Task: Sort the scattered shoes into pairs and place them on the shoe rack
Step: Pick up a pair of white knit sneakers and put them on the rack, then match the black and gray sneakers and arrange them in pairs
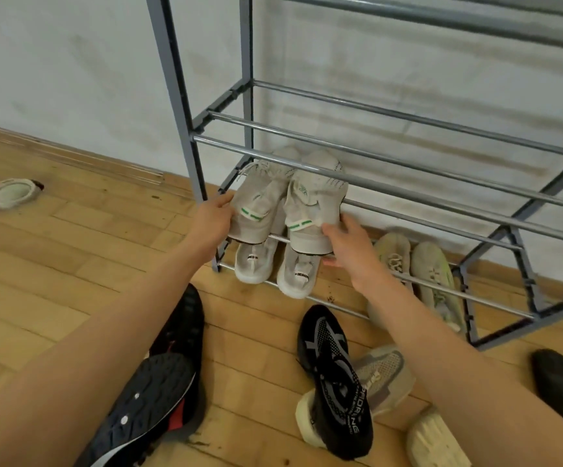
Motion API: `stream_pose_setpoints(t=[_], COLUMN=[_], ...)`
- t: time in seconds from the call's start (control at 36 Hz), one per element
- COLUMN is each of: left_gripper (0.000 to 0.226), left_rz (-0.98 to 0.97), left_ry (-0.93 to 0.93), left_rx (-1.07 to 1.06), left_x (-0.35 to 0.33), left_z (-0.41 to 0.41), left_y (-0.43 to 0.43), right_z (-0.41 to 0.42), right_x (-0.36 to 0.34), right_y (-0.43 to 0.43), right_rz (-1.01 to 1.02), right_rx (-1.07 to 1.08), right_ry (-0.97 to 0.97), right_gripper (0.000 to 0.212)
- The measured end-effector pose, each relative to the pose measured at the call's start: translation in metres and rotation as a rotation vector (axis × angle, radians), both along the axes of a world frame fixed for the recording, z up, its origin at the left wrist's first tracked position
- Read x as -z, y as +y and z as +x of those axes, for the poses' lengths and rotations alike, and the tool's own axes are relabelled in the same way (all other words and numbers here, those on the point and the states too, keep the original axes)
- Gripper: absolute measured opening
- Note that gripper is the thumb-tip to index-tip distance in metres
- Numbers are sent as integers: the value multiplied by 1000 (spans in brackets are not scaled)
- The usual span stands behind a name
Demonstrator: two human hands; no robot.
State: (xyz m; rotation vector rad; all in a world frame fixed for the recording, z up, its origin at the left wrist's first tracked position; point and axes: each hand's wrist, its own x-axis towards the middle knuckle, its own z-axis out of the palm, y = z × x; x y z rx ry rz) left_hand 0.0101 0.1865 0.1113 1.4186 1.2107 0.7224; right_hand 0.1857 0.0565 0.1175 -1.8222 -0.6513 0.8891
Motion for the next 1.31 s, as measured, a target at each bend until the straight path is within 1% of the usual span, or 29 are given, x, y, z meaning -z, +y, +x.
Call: stream_pose_setpoints(t=[0.06, 0.11, 0.19, 0.31, 0.33, 0.39, 0.42, 0.47, 0.56, 0.64, 0.72, 0.83, 0.89, 0.94, 1.0, 1.08, 1.14, 1.22, 1.31], left_gripper=[37, 33, 28, 46, 51, 70, 75, 70, 67, 71, 71, 70, 71, 72, 69, 57, 53, 49, 56], left_rz=[3, 6, 43, 157, 199, 305, 358, 398, 390, 354, 373, 423, 430, 392, 356, 266, 153, -17, -181], left_ry=[18, 12, -10, -22, 11, 129, 168, 156, 151, 159, 159, 183, 173, 134, 137, 240, 294, 354, 419], left_rx=[-44, -47, 0, -29, -12, 33, 46, 20, 2, -19, -22, -49, -62, -52, 6, 173, 267, 333, 377], left_x=[2, 4, 9, 14, 16, 21, 24, 22, 14, 14, 17, 23, 27, 32, 40, 56, 66, 83, 101], left_z=[-2, -3, -1, -3, -4, -5, -5, -2, 3, 6, 5, 1, 1, 2, 4, 9, 13, 17, 18], left_y=[5, 3, -10, -26, -30, -37, -39, -41, -40, -39, -43, -58, -75, -99, -125, -162, -182, -203, -219], right_z=[4, 6, 8, 7, 7, 6, 5, 3, 0, -1, -1, -1, -2, -3, -4, -5, -5, -3, 1], right_x=[1, 2, 5, 6, 6, 7, 8, 9, 8, 6, 5, 5, 5, 5, 6, 17, 28, 49, 76], right_y=[-1, -2, -4, -6, -6, -6, -5, -3, 1, 3, 1, -10, -20, -36, -56, -88, -110, -138, -161], right_rz=[-65, -84, -65, -30, -22, -8, -4, -3, -14, -32, -44, -49, -49, -59, -64, -106, -185, -374, -497], right_rx=[-46, -55, -42, -49, -49, -41, -38, -35, -26, -21, -47, -68, -88, -127, -167, -207, -230, -282, -320], right_ry=[-138, -141, -135, -136, -133, -129, -129, -124, -117, -141, -183, -202, -262, -341, -428, -474, -448, -388, -299], right_gripper=[47, 42, 39, 38, 37, 34, 33, 29, 21, 24, 28, 44, 50, 52, 49, 49, 53, 52, 53])
